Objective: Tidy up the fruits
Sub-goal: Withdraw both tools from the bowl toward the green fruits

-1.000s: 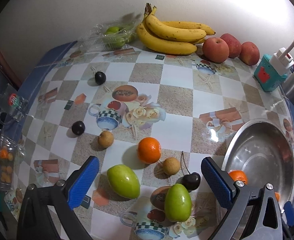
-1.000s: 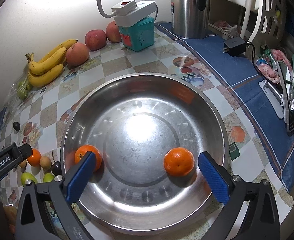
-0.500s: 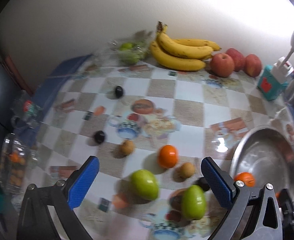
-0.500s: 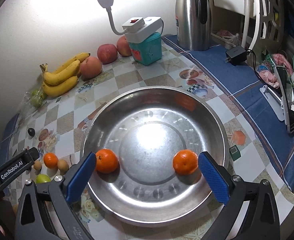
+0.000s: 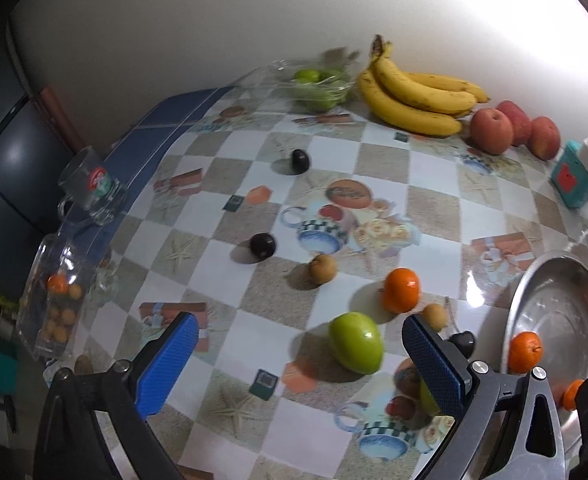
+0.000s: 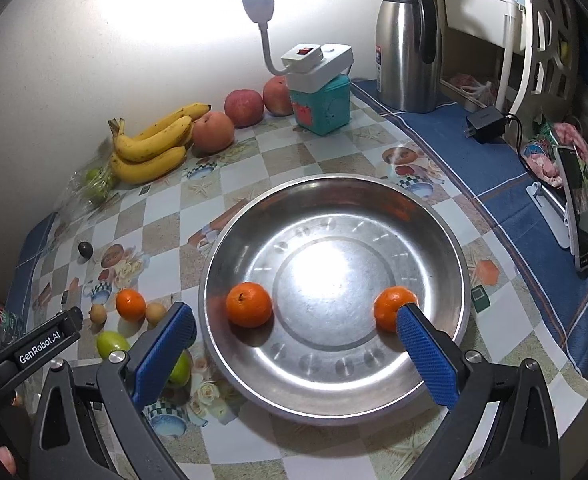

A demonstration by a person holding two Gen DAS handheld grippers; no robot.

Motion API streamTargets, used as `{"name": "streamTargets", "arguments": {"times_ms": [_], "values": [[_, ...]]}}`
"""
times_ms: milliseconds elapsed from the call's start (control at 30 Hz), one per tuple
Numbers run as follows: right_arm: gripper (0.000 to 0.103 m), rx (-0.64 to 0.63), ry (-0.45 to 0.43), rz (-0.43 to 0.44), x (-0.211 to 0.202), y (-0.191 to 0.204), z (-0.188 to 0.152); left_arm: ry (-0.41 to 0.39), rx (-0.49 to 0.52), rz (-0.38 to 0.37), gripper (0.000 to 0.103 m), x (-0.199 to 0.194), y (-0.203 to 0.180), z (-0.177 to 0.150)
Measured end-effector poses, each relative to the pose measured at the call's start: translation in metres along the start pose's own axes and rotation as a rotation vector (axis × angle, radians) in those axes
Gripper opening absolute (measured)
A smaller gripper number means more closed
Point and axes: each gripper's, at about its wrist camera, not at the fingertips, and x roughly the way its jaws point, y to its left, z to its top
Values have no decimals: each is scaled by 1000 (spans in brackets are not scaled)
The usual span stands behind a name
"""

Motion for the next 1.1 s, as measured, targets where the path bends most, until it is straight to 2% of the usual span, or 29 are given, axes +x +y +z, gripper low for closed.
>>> {"name": "streamTargets", "arguments": {"times_ms": [167,333,433,633,767,900,1000,1100], "values": [[101,-56,26,9,2,25,-1,48,-82,-16,103,11,23,3],[101,-75,67,63,6,54,-2,87,-153,-47,103,22,43,6],[101,-102,79,76,9,72,-2,91,-182,-34,103,25,53,7],[101,-51,111,141,19,94,9,101,-249,-27,103,31,76,10],[101,-63,129,177,29,105,15,101,-270,-30,103,32,84,12],[101,-106,107,151,29,108,22,97,-283,-70,103,32,85,14],[101,-162,77,167,25,110,28,96,-270,-97,103,32,81,14],[101,-196,85,183,26,109,25,110,-265,-135,103,34,76,13]]}}
